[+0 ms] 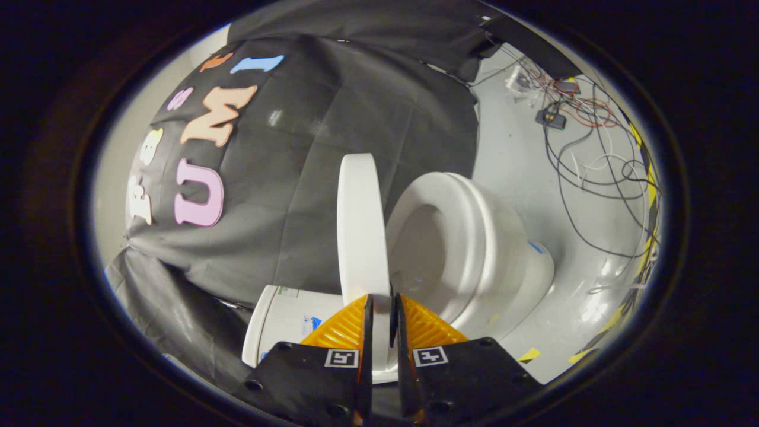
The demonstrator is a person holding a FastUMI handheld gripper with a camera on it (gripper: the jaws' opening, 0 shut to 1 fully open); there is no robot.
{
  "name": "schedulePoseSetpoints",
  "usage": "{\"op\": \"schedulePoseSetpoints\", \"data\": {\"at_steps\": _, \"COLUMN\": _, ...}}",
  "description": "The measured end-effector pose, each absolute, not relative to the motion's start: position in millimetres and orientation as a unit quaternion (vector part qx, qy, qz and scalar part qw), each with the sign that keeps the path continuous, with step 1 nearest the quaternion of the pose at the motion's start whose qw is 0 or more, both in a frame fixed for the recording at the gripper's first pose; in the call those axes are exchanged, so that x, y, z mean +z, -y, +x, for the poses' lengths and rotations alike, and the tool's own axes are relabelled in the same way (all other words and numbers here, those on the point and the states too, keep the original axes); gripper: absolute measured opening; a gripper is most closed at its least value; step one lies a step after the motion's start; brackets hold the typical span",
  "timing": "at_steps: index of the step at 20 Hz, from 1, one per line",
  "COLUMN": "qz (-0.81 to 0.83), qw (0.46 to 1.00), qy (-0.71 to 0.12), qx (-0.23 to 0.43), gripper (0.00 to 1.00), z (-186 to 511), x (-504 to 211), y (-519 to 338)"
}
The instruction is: Open the toilet lid.
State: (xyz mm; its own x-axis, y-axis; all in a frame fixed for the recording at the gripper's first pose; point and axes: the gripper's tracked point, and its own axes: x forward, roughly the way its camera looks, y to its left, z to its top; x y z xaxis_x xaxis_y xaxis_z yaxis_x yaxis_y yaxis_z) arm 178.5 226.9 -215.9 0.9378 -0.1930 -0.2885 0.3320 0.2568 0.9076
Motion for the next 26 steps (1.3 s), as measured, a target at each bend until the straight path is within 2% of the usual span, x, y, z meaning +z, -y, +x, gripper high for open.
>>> {"op": "schedulePoseSetpoints", "data": {"at_steps": 7, "qz": 0.535, "qw": 0.833, "qy": -0.036, "qx": -0.14, "gripper": 0.19, "z": 202.0, "x": -140.5, "y": -258.7}}
{"op": "schedulePoseSetpoints", "data": {"at_steps": 11, "qz": 0.486, "qw": 0.86, "qy": -0.057, "qx": -0.143, "gripper": 0.19, "z": 210.5, "x": -119.4, "y": -274.7}}
{"op": "schedulePoseSetpoints", "data": {"at_steps": 26, "qz": 0.295, "qw": 0.943, "qy": -0.122, "qx": -0.089, "gripper": 0.21, "z": 258.1, "x": -50.0, "y": -363.9}}
